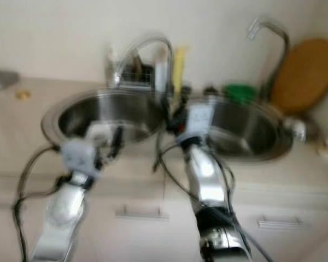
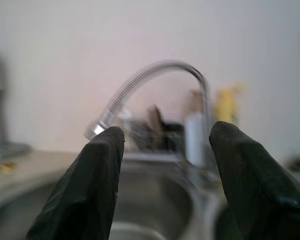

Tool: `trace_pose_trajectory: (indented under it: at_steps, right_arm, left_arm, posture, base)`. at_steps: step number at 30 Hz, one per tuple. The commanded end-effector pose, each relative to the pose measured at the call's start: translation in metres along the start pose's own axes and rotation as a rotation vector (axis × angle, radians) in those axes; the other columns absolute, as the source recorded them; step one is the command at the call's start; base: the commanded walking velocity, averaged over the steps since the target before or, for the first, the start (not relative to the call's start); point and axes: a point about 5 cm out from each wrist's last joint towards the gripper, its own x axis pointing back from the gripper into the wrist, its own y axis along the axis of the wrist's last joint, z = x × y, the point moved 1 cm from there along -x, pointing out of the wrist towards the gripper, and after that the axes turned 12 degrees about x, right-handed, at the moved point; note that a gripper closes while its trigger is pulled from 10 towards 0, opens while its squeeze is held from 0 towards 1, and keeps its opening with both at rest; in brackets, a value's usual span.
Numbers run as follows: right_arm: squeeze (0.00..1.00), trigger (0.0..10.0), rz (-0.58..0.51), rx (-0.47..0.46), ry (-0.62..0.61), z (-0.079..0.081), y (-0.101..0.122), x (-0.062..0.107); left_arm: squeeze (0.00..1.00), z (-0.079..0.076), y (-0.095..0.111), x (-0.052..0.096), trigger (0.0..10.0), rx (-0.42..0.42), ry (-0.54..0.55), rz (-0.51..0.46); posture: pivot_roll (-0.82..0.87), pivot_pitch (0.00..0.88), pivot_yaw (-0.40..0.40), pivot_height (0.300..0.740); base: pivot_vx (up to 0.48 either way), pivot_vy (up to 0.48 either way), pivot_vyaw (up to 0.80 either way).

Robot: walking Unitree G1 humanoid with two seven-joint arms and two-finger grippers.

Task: Kitchen organization

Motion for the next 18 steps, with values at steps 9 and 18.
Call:
trace_pose_trajectory:
  at_steps: [9,18]
  right_arm:
    - [0.00,10.0,-0.029,0.037,0.043,0.014,0.011,0.010]
    - [0.00,10.0,-0.023,0.101,0.036,0.011,0.013,0.018]
  left_arm:
    - [0.00,-0.001,0.002,-0.001,10.0,-0.007,-0.013,-0.006]
    - [0.00,-0.002,0.001,-0.001,10.0,-0.006,-0.015,-0.010]
  posture:
    - [0.10,0.000,-0.076,0.740]
    - [0.09,0.000,-0.079,0.740]
  base:
    - [0.000,0.480,0.00]
    - [0.000,0.480,-0.41]
